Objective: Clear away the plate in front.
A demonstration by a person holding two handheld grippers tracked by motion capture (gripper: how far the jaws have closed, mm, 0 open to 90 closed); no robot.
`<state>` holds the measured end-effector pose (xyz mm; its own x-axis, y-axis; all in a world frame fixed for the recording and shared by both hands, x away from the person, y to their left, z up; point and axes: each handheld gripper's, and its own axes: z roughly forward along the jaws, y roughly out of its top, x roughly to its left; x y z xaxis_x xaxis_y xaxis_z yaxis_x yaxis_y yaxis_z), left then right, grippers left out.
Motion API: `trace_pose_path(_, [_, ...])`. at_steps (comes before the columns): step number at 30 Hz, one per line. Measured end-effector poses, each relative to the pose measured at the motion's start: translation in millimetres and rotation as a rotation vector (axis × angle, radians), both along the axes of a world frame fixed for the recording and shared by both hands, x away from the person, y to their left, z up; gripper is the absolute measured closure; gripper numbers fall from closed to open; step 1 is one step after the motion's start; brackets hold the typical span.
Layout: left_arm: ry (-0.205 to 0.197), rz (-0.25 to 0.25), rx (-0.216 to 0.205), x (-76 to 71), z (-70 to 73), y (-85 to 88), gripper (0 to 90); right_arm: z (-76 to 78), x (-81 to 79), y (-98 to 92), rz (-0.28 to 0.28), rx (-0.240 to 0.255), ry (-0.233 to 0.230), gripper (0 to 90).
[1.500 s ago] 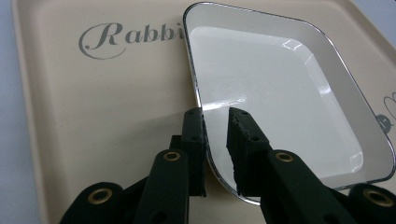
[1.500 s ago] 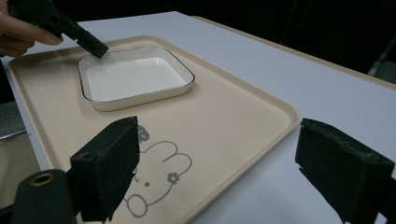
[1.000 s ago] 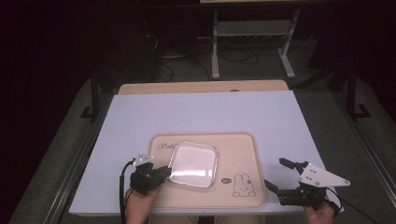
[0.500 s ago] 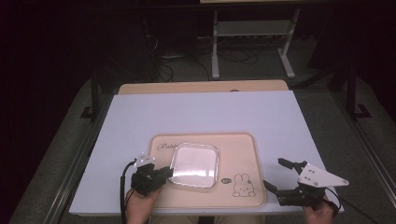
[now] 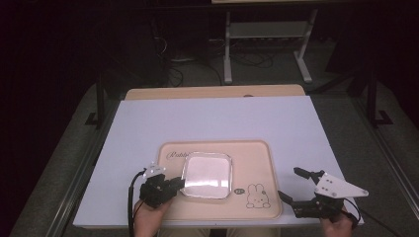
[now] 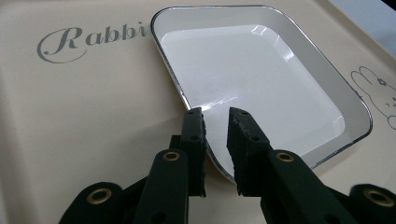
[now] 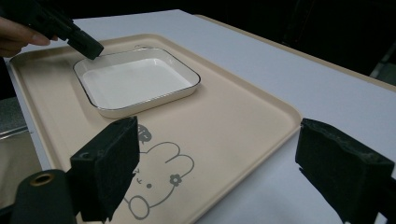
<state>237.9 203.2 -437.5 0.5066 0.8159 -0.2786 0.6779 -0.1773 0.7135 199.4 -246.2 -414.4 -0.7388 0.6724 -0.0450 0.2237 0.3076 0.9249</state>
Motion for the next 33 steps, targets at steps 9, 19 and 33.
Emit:
trace_pose_path(9, [-0.002,-0.015,-0.001,-1.0,0.4,-1.6,76.1,-0.2,0.2,0.2,0.001,0.000,0.001,12.9])
trace_pose_path(19, [-0.011,-0.017,0.002,-0.8,1.9,-0.4,75.9,-0.2,0.2,0.0,-0.001,0.001,0.002,12.9])
trace_pose_path(33, [-0.112,-0.048,0.032,-0.3,15.8,11.5,69.0,-0.4,0.6,-1.2,-0.002,0.002,0.006,12.9])
